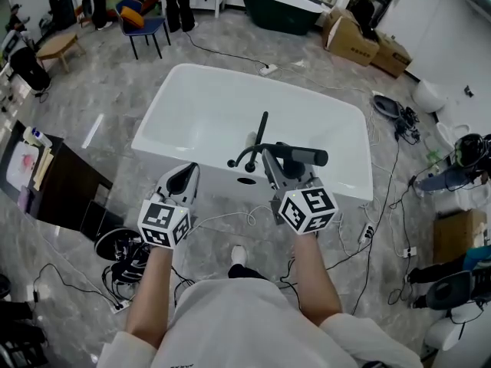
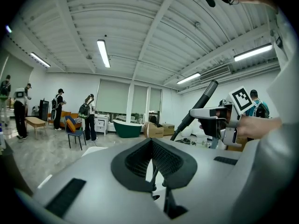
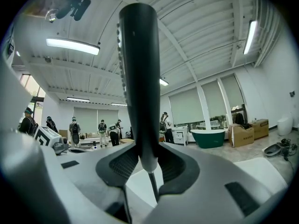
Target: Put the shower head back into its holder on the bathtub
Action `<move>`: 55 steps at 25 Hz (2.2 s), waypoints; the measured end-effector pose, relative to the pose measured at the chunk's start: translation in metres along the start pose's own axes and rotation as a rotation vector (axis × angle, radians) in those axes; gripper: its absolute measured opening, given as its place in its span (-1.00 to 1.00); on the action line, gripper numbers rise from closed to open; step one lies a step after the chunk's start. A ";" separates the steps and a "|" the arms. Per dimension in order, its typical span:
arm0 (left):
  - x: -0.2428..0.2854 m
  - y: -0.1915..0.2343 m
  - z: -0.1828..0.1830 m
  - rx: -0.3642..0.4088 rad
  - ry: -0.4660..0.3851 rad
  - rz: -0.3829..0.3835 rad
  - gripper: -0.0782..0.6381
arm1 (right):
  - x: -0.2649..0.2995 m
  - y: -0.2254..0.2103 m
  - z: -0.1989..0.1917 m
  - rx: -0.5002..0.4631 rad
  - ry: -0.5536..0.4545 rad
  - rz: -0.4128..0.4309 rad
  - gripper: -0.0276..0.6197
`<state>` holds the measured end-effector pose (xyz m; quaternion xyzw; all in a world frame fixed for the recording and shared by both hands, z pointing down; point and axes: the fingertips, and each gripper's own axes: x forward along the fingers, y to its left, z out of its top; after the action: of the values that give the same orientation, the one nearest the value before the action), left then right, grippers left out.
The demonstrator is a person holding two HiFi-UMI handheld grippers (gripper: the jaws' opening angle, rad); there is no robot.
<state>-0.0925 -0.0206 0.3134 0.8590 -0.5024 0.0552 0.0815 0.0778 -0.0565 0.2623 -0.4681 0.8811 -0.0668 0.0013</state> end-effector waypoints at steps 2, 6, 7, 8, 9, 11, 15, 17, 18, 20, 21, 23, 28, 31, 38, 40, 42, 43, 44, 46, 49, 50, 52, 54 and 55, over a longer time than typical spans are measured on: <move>0.012 0.001 0.000 -0.003 0.006 0.007 -0.76 | 0.007 -0.008 -0.003 0.005 0.008 0.013 -0.47; 0.035 0.004 -0.002 -0.008 0.018 0.021 -0.76 | 0.022 -0.024 -0.011 0.020 0.029 0.037 -0.47; 0.041 0.004 -0.003 -0.010 0.022 0.025 -0.76 | 0.026 -0.027 -0.013 0.021 0.035 0.045 -0.47; 0.046 0.004 -0.003 -0.011 0.024 0.029 -0.76 | 0.029 -0.031 -0.015 0.022 0.040 0.055 -0.47; 0.052 0.004 -0.003 -0.012 0.026 0.033 -0.76 | 0.032 -0.034 -0.017 0.023 0.044 0.066 -0.47; 0.061 0.005 -0.005 -0.013 0.029 0.042 -0.76 | 0.039 -0.039 -0.021 0.026 0.052 0.087 -0.47; 0.076 0.005 -0.008 -0.018 0.039 0.062 -0.76 | 0.052 -0.050 -0.035 0.029 0.085 0.121 -0.47; 0.085 0.006 -0.010 -0.020 0.047 0.076 -0.76 | 0.058 -0.058 -0.043 0.034 0.101 0.134 -0.47; 0.089 0.006 -0.012 -0.022 0.051 0.083 -0.76 | 0.060 -0.062 -0.046 0.037 0.108 0.139 -0.47; 0.094 0.007 -0.014 -0.024 0.057 0.096 -0.76 | 0.063 -0.067 -0.052 0.043 0.120 0.149 -0.47; 0.095 0.007 -0.015 -0.024 0.059 0.101 -0.76 | 0.064 -0.069 -0.054 0.044 0.125 0.155 -0.47; 0.098 0.006 -0.016 -0.023 0.064 0.109 -0.76 | 0.065 -0.072 -0.056 0.042 0.133 0.167 -0.47; 0.106 0.006 -0.019 -0.018 0.082 0.120 -0.76 | 0.072 -0.077 -0.059 0.055 0.132 0.182 -0.47; 0.107 0.010 -0.023 -0.019 0.093 0.117 -0.76 | 0.078 -0.076 -0.064 0.062 0.141 0.185 -0.47; 0.113 0.025 -0.032 -0.032 0.105 0.098 -0.76 | 0.090 -0.072 -0.073 0.064 0.158 0.169 -0.47; 0.121 0.028 -0.032 -0.034 0.110 0.085 -0.76 | 0.095 -0.076 -0.075 0.067 0.166 0.156 -0.47; 0.127 0.031 -0.033 -0.033 0.112 0.070 -0.76 | 0.101 -0.079 -0.078 0.068 0.174 0.147 -0.47; 0.130 0.034 -0.033 -0.033 0.111 0.062 -0.76 | 0.104 -0.079 -0.079 0.068 0.177 0.142 -0.47; 0.132 0.037 -0.035 -0.034 0.112 0.053 -0.76 | 0.107 -0.079 -0.081 0.068 0.180 0.137 -0.47; 0.136 0.043 -0.040 -0.037 0.117 0.036 -0.76 | 0.113 -0.078 -0.087 0.068 0.190 0.125 -0.47; 0.143 0.051 -0.050 -0.047 0.132 0.011 -0.76 | 0.121 -0.077 -0.099 0.063 0.214 0.110 -0.47; 0.146 0.054 -0.053 -0.049 0.136 0.004 -0.76 | 0.124 -0.077 -0.103 0.060 0.223 0.105 -0.47; 0.153 0.061 -0.056 -0.054 0.142 -0.007 -0.76 | 0.131 -0.078 -0.110 0.053 0.240 0.098 -0.47; 0.160 0.069 -0.060 -0.059 0.146 -0.016 -0.76 | 0.139 -0.079 -0.119 0.045 0.261 0.091 -0.47; 0.163 0.071 -0.063 -0.061 0.149 -0.020 -0.76 | 0.142 -0.080 -0.124 0.042 0.271 0.087 -0.47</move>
<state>-0.0761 -0.1817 0.4095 0.8548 -0.4875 0.1030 0.1452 0.0562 -0.2033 0.4036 -0.4161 0.8911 -0.1476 -0.1052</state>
